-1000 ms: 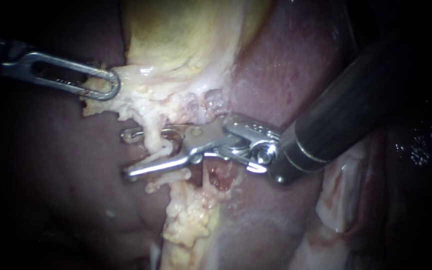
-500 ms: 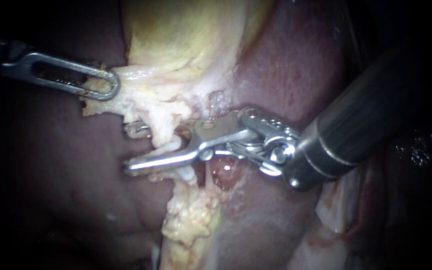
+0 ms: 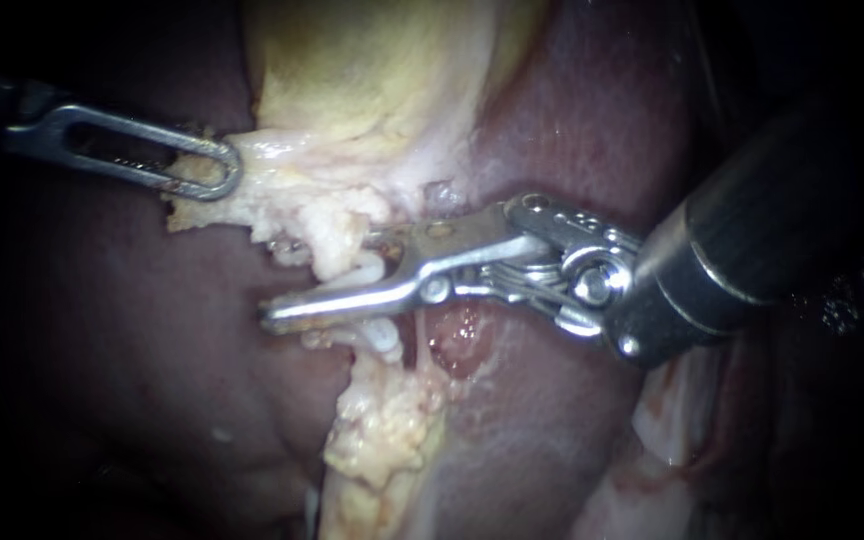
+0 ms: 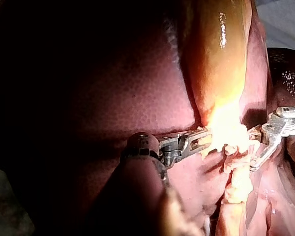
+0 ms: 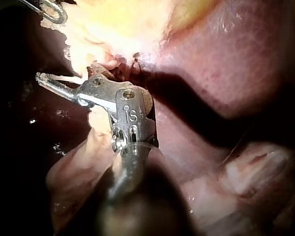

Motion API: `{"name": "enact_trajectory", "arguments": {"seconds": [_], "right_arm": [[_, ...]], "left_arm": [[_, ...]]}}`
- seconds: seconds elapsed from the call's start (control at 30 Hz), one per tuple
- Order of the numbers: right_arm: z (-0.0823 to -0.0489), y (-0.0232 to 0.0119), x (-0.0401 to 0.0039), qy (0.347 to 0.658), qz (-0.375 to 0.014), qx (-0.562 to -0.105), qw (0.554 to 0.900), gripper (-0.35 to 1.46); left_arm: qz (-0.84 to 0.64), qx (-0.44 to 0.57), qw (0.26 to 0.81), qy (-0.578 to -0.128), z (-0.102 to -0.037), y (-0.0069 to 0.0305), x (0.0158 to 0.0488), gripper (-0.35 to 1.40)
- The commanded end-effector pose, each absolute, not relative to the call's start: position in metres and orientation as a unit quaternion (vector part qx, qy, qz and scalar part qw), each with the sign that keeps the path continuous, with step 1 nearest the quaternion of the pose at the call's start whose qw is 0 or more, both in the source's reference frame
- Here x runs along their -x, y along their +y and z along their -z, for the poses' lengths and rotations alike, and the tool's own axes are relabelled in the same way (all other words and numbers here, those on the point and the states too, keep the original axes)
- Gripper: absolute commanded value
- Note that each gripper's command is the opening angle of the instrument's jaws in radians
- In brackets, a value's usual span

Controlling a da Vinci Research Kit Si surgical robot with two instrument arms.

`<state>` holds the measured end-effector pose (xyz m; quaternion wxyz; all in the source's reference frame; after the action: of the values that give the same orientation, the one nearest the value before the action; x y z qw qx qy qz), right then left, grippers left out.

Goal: Clipping third clip left tube

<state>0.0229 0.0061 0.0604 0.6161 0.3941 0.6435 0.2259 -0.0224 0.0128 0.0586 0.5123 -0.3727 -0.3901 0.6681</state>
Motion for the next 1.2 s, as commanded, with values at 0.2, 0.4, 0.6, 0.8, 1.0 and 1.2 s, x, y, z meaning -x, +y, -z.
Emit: {"name": "enact_trajectory", "arguments": {"seconds": [0.2,0.4,0.6,0.8,1.0,1.2], "right_arm": [[-0.0604,0.006,-0.023,0.638,-0.237,-0.399,0.614,0.19],[-0.0604,0.0059,-0.0228,0.634,-0.245,-0.406,0.611,-0.06],[-0.0605,0.0058,-0.0225,0.619,-0.269,-0.429,0.601,-0.28],[-0.0606,0.0055,-0.0224,0.602,-0.286,-0.442,0.6,-0.35],[-0.0608,0.0055,-0.0224,0.591,-0.286,-0.443,0.61,-0.35],[-0.061,0.0055,-0.0224,0.591,-0.286,-0.443,0.611,-0.35]], "left_arm": [[-0.668,0.373,0.512,-0.39,-0.0586,0.0127,0.0225,-0.35],[-0.669,0.372,0.512,-0.39,-0.0586,0.0127,0.0225,-0.35],[-0.669,0.372,0.512,-0.39,-0.0587,0.0127,0.0225,-0.35],[-0.669,0.372,0.512,-0.39,-0.0587,0.0127,0.0225,-0.35],[-0.669,0.372,0.512,-0.39,-0.0587,0.0127,0.0225,-0.35],[-0.67,0.37,0.512,-0.389,-0.0588,0.0127,0.0225,-0.35]]}}
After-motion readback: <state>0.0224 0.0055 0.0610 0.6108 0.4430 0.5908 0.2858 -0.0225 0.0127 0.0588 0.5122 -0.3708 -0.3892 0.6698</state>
